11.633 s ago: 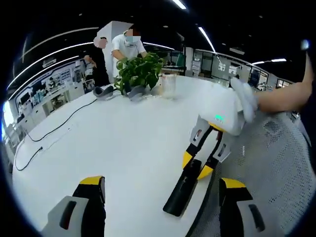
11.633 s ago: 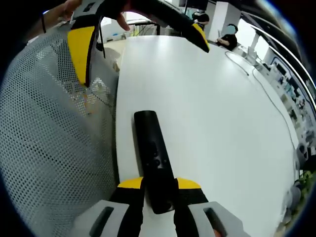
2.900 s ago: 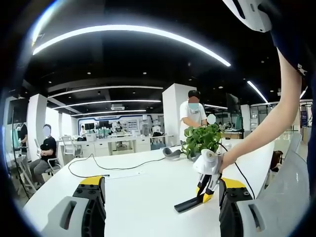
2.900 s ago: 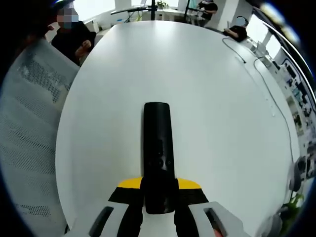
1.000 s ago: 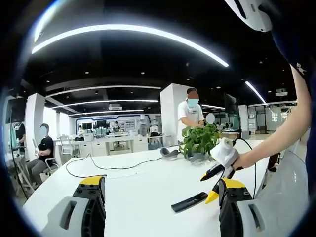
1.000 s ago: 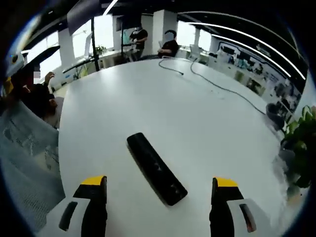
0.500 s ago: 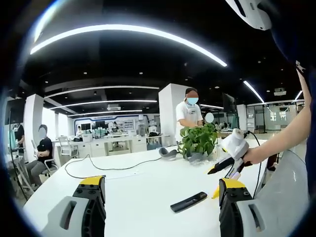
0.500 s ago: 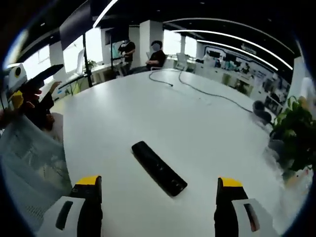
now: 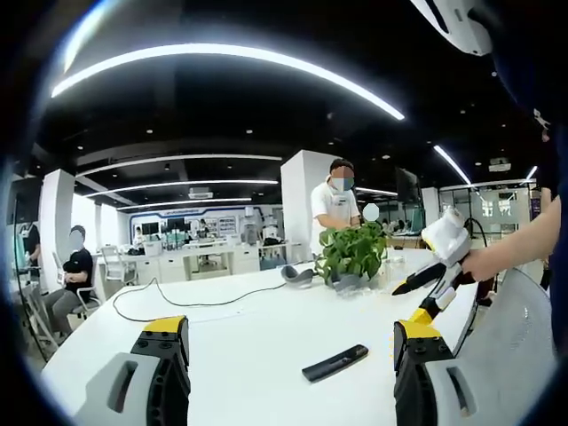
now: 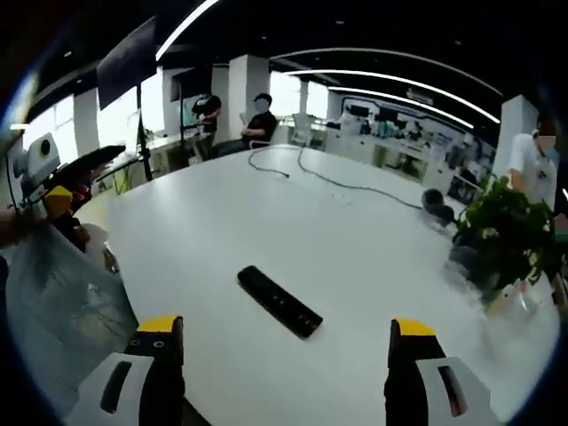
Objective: Press the specified remote control buttons in sequence, fully releasing each button before pressing the next.
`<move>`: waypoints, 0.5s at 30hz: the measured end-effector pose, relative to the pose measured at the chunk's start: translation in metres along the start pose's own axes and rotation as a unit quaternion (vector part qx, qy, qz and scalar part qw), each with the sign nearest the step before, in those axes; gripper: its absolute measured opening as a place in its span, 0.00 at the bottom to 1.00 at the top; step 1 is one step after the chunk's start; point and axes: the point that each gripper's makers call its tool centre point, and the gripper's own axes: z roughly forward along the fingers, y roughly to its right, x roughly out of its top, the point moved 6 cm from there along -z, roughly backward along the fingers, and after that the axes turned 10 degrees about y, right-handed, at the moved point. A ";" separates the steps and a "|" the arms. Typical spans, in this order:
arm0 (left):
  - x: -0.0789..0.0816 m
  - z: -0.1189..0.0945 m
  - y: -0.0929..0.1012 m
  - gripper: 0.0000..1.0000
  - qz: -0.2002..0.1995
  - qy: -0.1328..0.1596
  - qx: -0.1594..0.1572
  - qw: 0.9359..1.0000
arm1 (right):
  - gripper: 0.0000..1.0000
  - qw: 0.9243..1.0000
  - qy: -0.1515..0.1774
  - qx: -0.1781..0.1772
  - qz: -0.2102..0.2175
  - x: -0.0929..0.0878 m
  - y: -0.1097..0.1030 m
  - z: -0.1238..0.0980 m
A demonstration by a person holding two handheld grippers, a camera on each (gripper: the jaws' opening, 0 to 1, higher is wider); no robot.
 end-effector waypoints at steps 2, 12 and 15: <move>-0.001 0.000 0.001 1.00 0.000 -0.001 -0.003 1.000 | 0.95 1.000 0.004 -0.007 0.001 0.002 0.000 -0.006; -0.003 0.000 0.003 1.00 -0.001 -0.009 -0.014 1.000 | 0.94 0.999 0.022 -0.043 -0.009 0.004 0.005 -0.035; -0.003 0.000 0.004 1.00 -0.001 -0.010 -0.016 1.000 | 0.94 0.999 0.011 -0.050 -0.008 -0.002 0.006 -0.041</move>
